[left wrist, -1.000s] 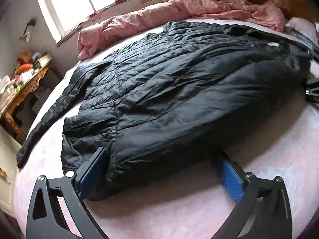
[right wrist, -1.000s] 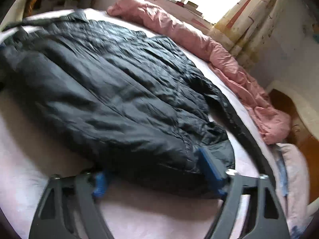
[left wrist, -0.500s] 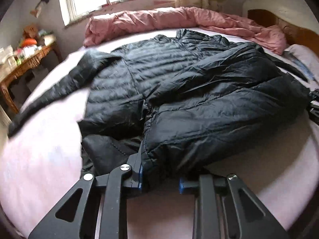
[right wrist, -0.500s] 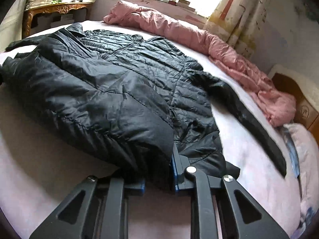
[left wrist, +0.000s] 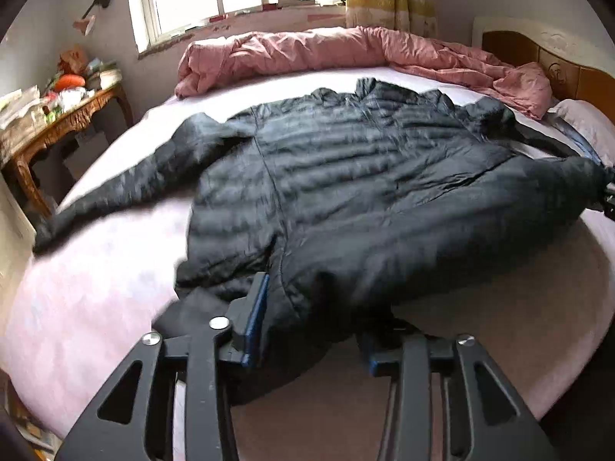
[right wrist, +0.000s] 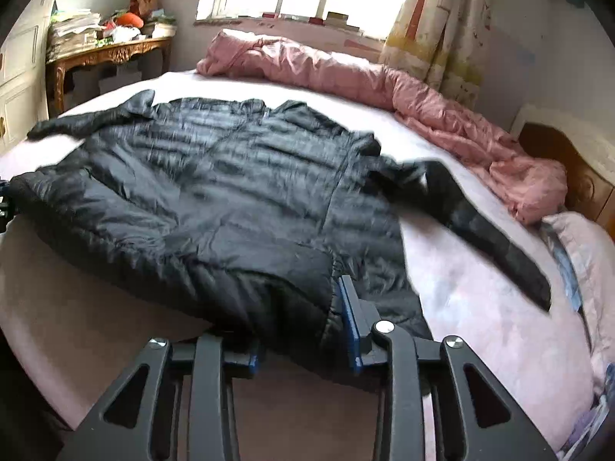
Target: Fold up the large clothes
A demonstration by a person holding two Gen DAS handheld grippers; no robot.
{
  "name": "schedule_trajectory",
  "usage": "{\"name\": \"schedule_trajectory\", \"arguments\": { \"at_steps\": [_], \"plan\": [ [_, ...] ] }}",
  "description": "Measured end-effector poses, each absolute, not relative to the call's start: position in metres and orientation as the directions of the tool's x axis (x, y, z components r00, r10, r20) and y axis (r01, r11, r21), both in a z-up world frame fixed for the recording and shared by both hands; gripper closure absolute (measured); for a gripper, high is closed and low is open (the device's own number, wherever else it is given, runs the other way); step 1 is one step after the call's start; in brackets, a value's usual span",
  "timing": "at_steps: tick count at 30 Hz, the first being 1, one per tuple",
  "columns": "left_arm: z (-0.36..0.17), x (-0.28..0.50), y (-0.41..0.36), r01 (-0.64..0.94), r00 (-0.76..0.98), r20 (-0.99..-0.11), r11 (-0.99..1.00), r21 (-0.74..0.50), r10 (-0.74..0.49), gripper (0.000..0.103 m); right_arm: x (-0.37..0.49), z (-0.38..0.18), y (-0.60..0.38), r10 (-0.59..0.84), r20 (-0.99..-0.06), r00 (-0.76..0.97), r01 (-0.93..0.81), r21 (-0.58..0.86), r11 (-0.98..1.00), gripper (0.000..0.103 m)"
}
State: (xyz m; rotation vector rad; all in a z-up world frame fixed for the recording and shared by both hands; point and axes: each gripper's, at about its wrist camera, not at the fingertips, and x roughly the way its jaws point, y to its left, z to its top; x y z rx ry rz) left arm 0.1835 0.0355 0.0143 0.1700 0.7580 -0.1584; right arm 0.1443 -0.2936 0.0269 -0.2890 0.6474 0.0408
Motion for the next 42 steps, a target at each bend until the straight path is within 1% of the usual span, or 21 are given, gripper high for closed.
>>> {"name": "schedule_trajectory", "arguments": {
  "at_steps": [1, 3, 5, 6, 9, 13, 18, 20, 21, 23, 25, 26, 28, 30, 33, 35, 36, 37, 39, 41, 42],
  "plan": [
    [0.021, 0.195, 0.034, 0.196, 0.721, -0.689, 0.975, 0.109, -0.068, 0.055, 0.151, 0.032, -0.293, -0.057, -0.597, 0.800, -0.122, -0.256, 0.959, 0.059],
    [0.029, 0.215, 0.030, 0.186, 0.728, -0.684, 0.973, 0.138, -0.042, 0.051, 0.174, 0.043, -0.294, -0.077, -0.596, 0.799, -0.102, -0.261, 0.960, 0.053],
    [0.034, 0.237, 0.026, 0.182, 0.730, -0.683, 0.968, 0.171, -0.016, 0.039, 0.198, 0.047, -0.294, -0.077, -0.606, 0.792, -0.098, -0.251, 0.963, 0.053],
    [0.035, 0.248, 0.024, 0.178, 0.734, -0.679, 0.966, 0.189, -0.003, 0.038, 0.211, 0.048, -0.294, -0.080, -0.613, 0.786, -0.095, -0.247, 0.964, 0.052],
    [0.033, 0.280, 0.018, 0.185, 0.739, -0.674, 0.959, 0.215, 0.009, 0.037, 0.241, 0.040, -0.293, -0.106, -0.623, 0.775, -0.059, -0.239, 0.969, 0.049],
    [0.012, 0.312, 0.016, 0.227, 0.709, -0.701, 0.965, 0.127, -0.075, 0.036, 0.269, 0.018, -0.295, -0.087, -0.620, 0.780, -0.059, -0.211, 0.976, 0.049],
    [-0.021, 0.336, 0.015, 0.208, 0.682, -0.728, 0.973, 0.104, -0.068, 0.036, 0.293, -0.012, -0.302, -0.096, -0.646, 0.758, -0.065, -0.221, 0.973, 0.049],
    [-0.023, 0.338, 0.017, 0.183, 0.694, -0.718, 0.978, 0.099, -0.057, 0.029, 0.296, -0.016, -0.307, -0.089, -0.639, 0.764, -0.056, -0.204, 0.977, 0.042],
    [-0.023, 0.337, 0.019, 0.182, 0.702, -0.710, 0.979, 0.095, -0.062, 0.029, 0.296, -0.016, -0.309, -0.093, -0.635, 0.767, -0.046, -0.199, 0.979, 0.037],
    [-0.018, 0.330, 0.022, 0.191, 0.736, -0.673, 0.976, 0.100, -0.074, 0.029, 0.294, -0.013, -0.315, -0.093, -0.616, 0.782, -0.024, -0.180, 0.983, 0.034],
    [-0.004, 0.314, 0.028, 0.207, 0.805, -0.580, 0.975, 0.081, -0.123, 0.027, 0.287, -0.004, -0.324, -0.083, -0.580, 0.810, -0.001, -0.143, 0.990, 0.033],
    [0.005, 0.305, 0.034, 0.216, 0.840, -0.520, 0.975, 0.058, -0.155, 0.018, 0.282, 0.002, -0.329, -0.077, -0.556, 0.828, 0.013, -0.119, 0.993, 0.032],
    [0.026, 0.281, 0.043, 0.197, 0.903, -0.395, 0.980, 0.025, -0.171, 0.003, 0.270, 0.014, -0.338, -0.089, -0.496, 0.864, 0.053, -0.086, 0.995, 0.023],
    [0.042, 0.264, 0.052, 0.162, 0.939, -0.309, 0.987, 0.001, -0.153, 0.000, 0.255, 0.027, -0.346, -0.131, -0.415, 0.900, 0.112, -0.068, 0.991, 0.021],
    [0.053, 0.256, 0.063, 0.165, 0.937, -0.304, 0.985, -0.051, -0.172, 0.000, 0.236, 0.045, -0.360, -0.163, -0.329, 0.930, 0.165, -0.024, 0.986, 0.019],
    [0.054, 0.254, 0.067, 0.187, 0.927, -0.314, 0.979, -0.083, -0.203, 0.000, 0.225, 0.055, -0.372, -0.146, -0.305, 0.941, 0.166, 0.040, 0.985, 0.019],
    [0.053, 0.255, 0.067, 0.196, 0.921, -0.328, 0.978, -0.078, -0.211, 0.000, 0.222, 0.058, -0.376, -0.103, -0.319, 0.942, 0.132, 0.070, 0.989, 0.023],
    [0.052, 0.257, 0.064, 0.196, 0.913, -0.354, 0.979, -0.058, -0.204, 0.000, 0.222, 0.061, -0.378, -0.036, -0.356, 0.934, 0.072, 0.086, 0.994, 0.039],
    [0.047, 0.261, 0.057, 0.190, 0.898, -0.404, 0.982, -0.007, -0.177, 0.006, 0.225, 0.061, -0.375, -0.029, -0.441, 0.897, 0.054, 0.045, 0.998, 0.062],
    [0.039, 0.269, 0.052, 0.203, 0.869, -0.463, 0.979, 0.013, -0.174, 0.022, 0.227, 0.057, -0.367, -0.036, -0.491, 0.871, 0.037, -0.008, 0.999, 0.066],
    [0.033, 0.275, 0.050, 0.184, 0.858, -0.492, 0.983, 0.028, -0.147, 0.025, 0.230, 0.052, -0.363, -0.012, -0.517, 0.856, 0.005, -0.015, 1.000, 0.067]
  ]
}}
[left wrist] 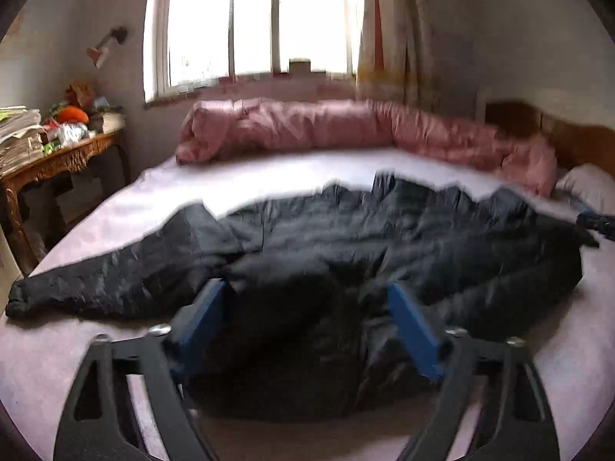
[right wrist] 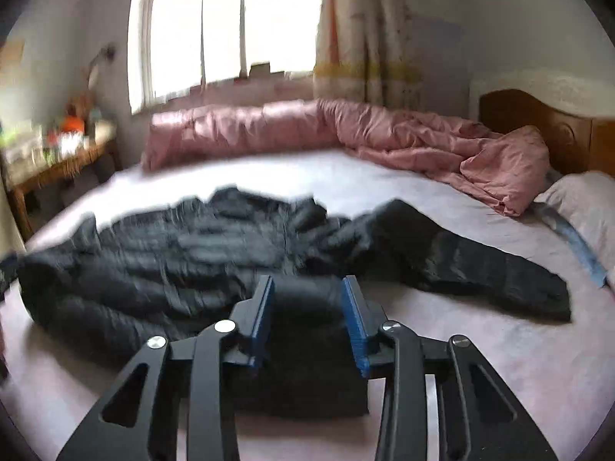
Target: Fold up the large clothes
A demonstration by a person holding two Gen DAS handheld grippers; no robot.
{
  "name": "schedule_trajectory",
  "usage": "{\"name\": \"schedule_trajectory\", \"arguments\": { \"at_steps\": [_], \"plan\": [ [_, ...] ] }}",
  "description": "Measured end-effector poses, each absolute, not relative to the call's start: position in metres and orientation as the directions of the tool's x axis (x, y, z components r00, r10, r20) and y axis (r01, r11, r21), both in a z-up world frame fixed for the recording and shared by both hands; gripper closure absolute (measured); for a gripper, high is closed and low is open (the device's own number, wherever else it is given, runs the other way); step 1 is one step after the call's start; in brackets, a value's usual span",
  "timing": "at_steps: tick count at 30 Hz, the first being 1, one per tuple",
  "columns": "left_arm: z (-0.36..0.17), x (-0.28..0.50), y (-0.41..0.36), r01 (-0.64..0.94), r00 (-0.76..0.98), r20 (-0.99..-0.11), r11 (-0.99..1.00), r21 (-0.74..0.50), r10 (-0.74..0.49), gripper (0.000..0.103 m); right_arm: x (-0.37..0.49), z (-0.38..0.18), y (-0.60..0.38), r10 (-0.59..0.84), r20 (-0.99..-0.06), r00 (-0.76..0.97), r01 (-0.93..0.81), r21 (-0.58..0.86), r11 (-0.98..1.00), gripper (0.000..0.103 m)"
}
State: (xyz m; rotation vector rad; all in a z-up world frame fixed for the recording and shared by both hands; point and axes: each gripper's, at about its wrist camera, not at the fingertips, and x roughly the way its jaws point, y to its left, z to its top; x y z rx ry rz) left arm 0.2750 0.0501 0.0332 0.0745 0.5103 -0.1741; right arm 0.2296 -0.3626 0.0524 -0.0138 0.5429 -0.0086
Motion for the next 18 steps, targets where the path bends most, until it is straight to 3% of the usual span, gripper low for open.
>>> {"name": "schedule_trajectory", "arguments": {
  "at_steps": [5, 11, 14, 18],
  "plan": [
    [-0.001, 0.312, 0.068, -0.032, 0.823, -0.554, 0.984, 0.176, 0.126, 0.033, 0.259, 0.021, -0.363, -0.042, -0.587, 0.809, 0.058, 0.009, 0.998, 0.067],
    [-0.025, 0.342, 0.112, -0.030, 0.722, -0.691, 0.998, -0.055, -0.016, 0.029, 0.300, -0.019, -0.385, -0.037, -0.646, 0.763, 0.093, 0.052, 0.994, 0.067],
    [-0.033, 0.346, 0.123, -0.075, 0.692, -0.721, 0.991, -0.108, -0.026, 0.023, 0.314, -0.032, -0.383, 0.003, -0.679, 0.734, 0.072, 0.082, 0.994, 0.067],
    [-0.031, 0.342, 0.126, -0.107, 0.696, -0.718, 0.988, -0.115, -0.008, 0.023, 0.313, -0.035, -0.378, -0.021, -0.676, 0.737, 0.078, 0.054, 0.995, 0.067]
  ]
}}
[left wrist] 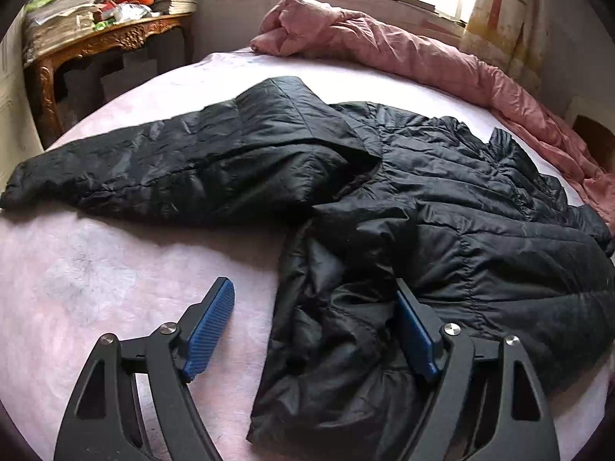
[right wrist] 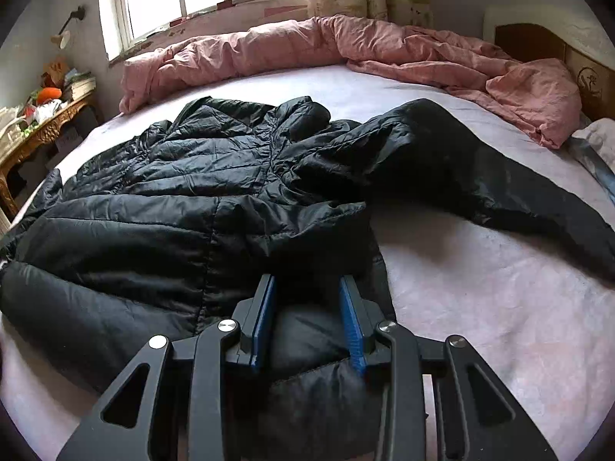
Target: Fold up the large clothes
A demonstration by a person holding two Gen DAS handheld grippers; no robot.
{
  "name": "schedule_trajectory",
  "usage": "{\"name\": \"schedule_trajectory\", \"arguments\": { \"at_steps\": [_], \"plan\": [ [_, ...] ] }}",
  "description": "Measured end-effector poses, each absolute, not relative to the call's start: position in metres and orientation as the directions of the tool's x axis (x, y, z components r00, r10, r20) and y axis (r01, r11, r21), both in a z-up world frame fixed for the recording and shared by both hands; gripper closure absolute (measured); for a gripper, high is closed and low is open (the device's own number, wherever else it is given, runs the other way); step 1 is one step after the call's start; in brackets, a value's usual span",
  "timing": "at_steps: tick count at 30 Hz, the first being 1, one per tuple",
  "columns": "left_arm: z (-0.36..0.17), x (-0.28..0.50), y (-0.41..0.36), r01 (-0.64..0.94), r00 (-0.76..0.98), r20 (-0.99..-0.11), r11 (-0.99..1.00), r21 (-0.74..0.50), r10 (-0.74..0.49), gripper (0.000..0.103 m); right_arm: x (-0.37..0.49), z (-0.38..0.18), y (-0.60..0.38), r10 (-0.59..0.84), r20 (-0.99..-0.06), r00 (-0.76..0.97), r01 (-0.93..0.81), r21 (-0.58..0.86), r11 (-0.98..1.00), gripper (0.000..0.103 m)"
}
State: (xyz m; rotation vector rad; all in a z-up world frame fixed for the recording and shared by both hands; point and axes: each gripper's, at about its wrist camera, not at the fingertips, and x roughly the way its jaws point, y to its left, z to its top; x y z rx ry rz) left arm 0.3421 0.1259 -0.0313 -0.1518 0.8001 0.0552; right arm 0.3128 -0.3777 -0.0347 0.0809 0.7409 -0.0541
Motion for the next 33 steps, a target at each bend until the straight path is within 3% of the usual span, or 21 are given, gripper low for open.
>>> {"name": "schedule_trajectory", "arguments": {
  "at_steps": [3, 5, 6, 9, 12, 14, 20, 26, 33],
  "plan": [
    [-0.009, 0.327, 0.124, -0.080, 0.786, -0.618, 0.991, -0.106, -0.003, 0.034, 0.303, -0.022, -0.374, -0.060, -0.628, 0.776, 0.106, 0.037, 0.994, 0.066],
    [0.011, 0.309, 0.120, -0.044, 0.854, -0.520, 0.994, -0.102, -0.016, 0.033, 0.294, -0.010, -0.369, -0.044, -0.583, 0.811, 0.088, 0.047, 0.995, 0.057],
    [0.019, 0.300, 0.116, -0.016, 0.878, -0.477, 0.994, -0.106, -0.037, 0.033, 0.289, -0.003, -0.364, -0.023, -0.559, 0.829, 0.065, 0.057, 0.996, 0.045],
    [0.038, 0.275, 0.098, 0.098, 0.919, -0.371, 0.988, -0.119, -0.136, 0.025, 0.273, 0.014, -0.342, 0.056, -0.495, 0.867, -0.026, 0.067, 0.997, 0.035],
    [0.044, 0.265, 0.074, 0.182, 0.917, -0.337, 0.975, -0.125, -0.214, 0.013, 0.265, 0.021, -0.319, 0.117, -0.482, 0.868, -0.092, 0.077, 0.993, 0.016],
    [0.042, 0.265, 0.059, 0.203, 0.902, -0.365, 0.972, -0.119, -0.233, 0.000, 0.265, 0.018, -0.306, 0.140, -0.492, 0.859, -0.112, 0.086, 0.990, 0.015],
    [0.016, 0.281, 0.029, 0.223, 0.838, -0.494, 0.972, -0.080, -0.232, 0.000, 0.281, -0.010, -0.276, 0.114, -0.600, 0.792, -0.121, 0.029, 0.992, 0.015],
    [-0.017, 0.304, 0.023, 0.132, 0.760, -0.642, 0.991, -0.004, -0.104, 0.000, 0.295, -0.033, -0.270, 0.105, -0.674, 0.732, -0.131, 0.012, 0.991, 0.011],
    [-0.036, 0.315, 0.013, 0.103, 0.715, -0.699, 0.992, 0.071, -0.024, 0.000, 0.304, -0.047, -0.269, 0.091, -0.712, 0.696, -0.125, 0.004, 0.992, 0.002]
  ]
}}
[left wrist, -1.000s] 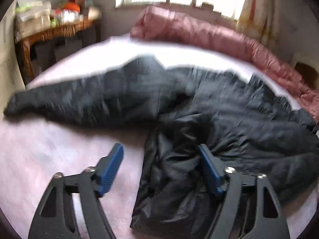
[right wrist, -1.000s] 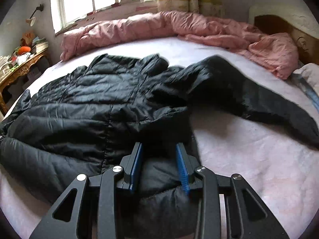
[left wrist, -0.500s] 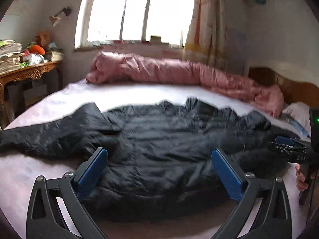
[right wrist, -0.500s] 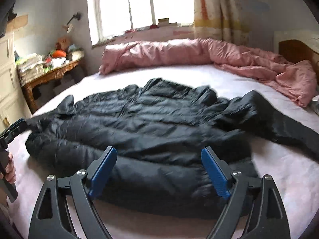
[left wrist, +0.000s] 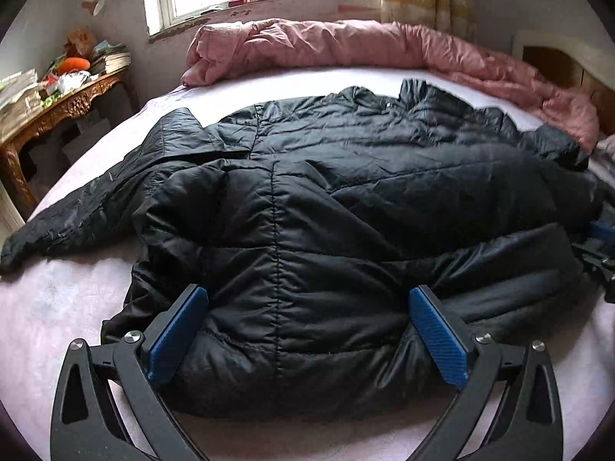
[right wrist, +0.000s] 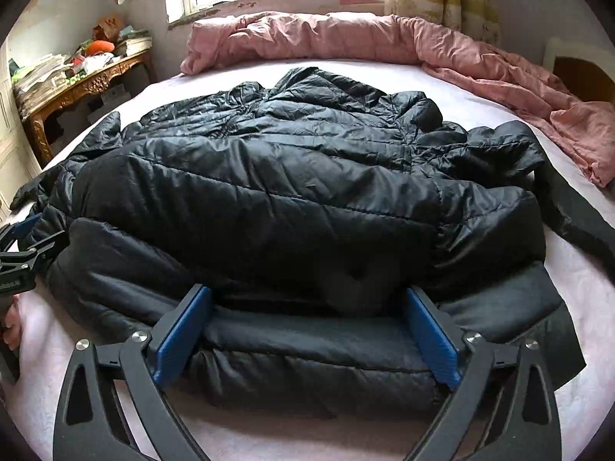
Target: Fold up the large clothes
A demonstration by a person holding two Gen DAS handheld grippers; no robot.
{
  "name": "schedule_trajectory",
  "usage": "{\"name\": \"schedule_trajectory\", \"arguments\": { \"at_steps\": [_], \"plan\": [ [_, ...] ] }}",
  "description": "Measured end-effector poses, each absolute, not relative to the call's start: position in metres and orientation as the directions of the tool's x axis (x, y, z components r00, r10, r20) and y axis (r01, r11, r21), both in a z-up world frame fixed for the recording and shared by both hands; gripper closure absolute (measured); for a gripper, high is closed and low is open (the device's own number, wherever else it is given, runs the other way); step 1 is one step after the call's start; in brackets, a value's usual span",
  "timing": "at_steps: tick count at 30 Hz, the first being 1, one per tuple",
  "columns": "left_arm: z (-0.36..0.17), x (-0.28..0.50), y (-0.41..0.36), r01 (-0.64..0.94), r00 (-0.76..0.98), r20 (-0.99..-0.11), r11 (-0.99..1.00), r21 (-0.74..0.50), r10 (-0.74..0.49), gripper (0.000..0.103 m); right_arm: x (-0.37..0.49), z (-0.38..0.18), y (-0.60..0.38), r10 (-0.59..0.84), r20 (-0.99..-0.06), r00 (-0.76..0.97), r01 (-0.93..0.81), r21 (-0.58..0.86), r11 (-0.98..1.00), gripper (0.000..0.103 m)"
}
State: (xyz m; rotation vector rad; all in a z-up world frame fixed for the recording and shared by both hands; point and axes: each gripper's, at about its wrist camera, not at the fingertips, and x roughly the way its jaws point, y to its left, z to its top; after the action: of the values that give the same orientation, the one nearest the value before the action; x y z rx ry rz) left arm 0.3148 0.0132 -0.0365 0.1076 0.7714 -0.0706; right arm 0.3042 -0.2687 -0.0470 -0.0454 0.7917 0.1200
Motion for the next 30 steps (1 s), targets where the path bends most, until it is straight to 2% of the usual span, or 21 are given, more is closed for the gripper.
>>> {"name": "schedule_trajectory", "arguments": {
  "at_steps": [11, 16, 19, 30],
  "plan": [
    [-0.041, 0.319, 0.011, 0.104, 0.703, -0.712, 0.990, 0.094, -0.006, 0.000, 0.307, -0.049, -0.266, 0.084, -0.726, 0.683, -0.129, -0.007, 0.992, 0.001],
    [-0.044, 0.324, 0.013, 0.117, 0.671, -0.740, 0.991, 0.065, -0.030, 0.000, 0.312, -0.052, -0.275, 0.150, -0.738, 0.658, -0.143, 0.073, 0.987, 0.000],
    [-0.046, 0.327, 0.018, 0.128, 0.654, -0.753, 0.992, 0.015, -0.073, 0.000, 0.311, -0.053, -0.274, 0.150, -0.738, 0.658, -0.143, 0.072, 0.987, 0.000],
    [-0.044, 0.324, 0.015, 0.125, 0.666, -0.744, 0.991, 0.041, -0.053, 0.000, 0.309, -0.051, -0.278, 0.177, -0.724, 0.666, -0.147, 0.105, 0.984, 0.000]
  ]
}}
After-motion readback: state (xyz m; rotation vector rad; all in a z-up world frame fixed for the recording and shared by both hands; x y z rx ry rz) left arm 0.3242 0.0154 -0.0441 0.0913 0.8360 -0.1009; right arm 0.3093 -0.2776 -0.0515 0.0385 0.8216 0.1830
